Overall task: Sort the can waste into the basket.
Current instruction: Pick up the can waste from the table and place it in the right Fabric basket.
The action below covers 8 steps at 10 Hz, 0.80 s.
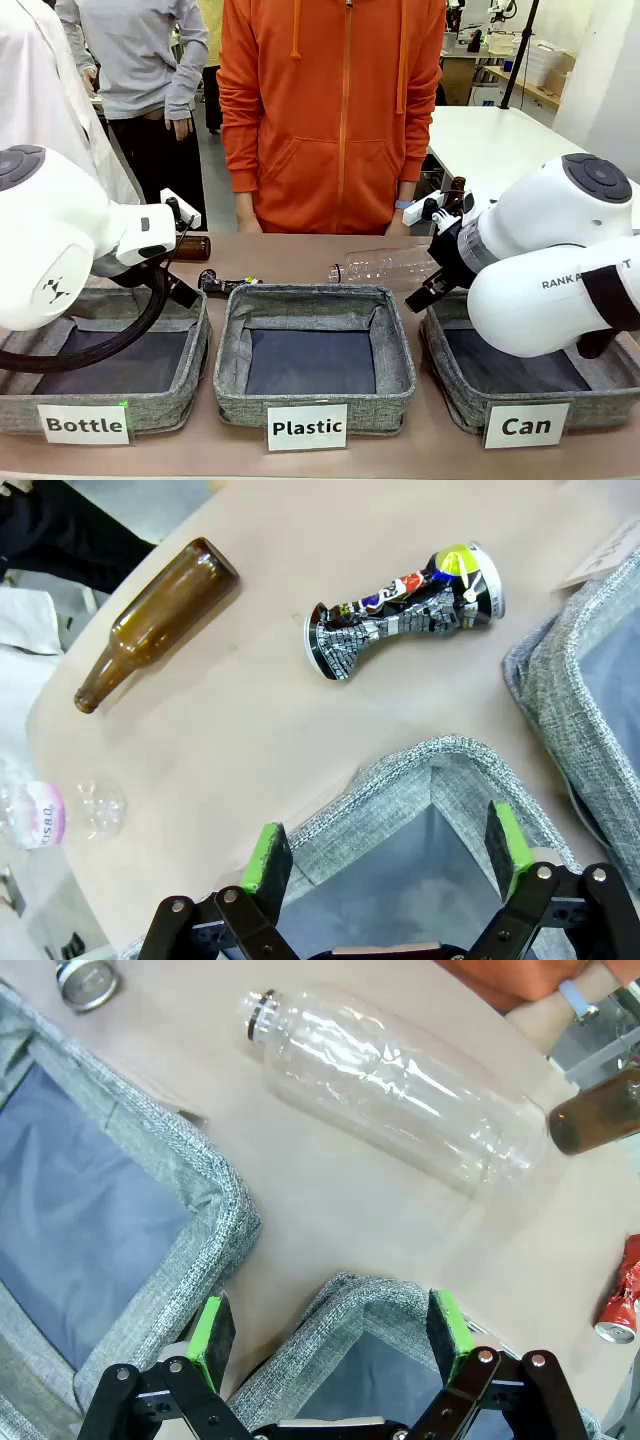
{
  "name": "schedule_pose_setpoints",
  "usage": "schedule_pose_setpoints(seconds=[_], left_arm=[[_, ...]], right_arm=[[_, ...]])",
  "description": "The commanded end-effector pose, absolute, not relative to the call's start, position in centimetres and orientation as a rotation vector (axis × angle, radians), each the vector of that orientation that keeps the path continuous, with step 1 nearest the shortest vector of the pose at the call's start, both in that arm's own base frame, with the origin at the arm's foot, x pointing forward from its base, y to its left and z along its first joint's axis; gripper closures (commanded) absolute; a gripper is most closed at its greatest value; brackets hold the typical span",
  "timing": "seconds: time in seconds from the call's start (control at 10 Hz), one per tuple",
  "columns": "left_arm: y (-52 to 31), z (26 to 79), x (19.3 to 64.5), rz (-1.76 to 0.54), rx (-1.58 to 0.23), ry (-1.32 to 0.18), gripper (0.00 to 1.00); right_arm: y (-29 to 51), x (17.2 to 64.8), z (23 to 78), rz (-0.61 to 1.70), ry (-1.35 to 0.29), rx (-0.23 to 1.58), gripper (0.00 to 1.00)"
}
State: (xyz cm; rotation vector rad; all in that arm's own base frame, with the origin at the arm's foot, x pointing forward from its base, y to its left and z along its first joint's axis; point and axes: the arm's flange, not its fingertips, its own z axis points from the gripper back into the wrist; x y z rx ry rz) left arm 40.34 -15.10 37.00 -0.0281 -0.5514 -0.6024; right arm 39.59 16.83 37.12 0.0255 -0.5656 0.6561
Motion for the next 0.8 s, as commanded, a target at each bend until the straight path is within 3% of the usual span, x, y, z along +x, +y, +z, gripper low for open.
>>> schedule_pose_setpoints(seconds=[0.0,0.7], left_arm=[[-15.10,37.01,40.34,-0.602,-0.028,-0.552,0.00],[-15.10,37.01,40.34,-0.602,-0.028,-0.552,0.00]], right_arm=[[16.83,39.59,37.12,0.656,-0.566,0.025,0.00],[16.83,39.59,37.12,0.656,-0.566,0.025,0.00]])
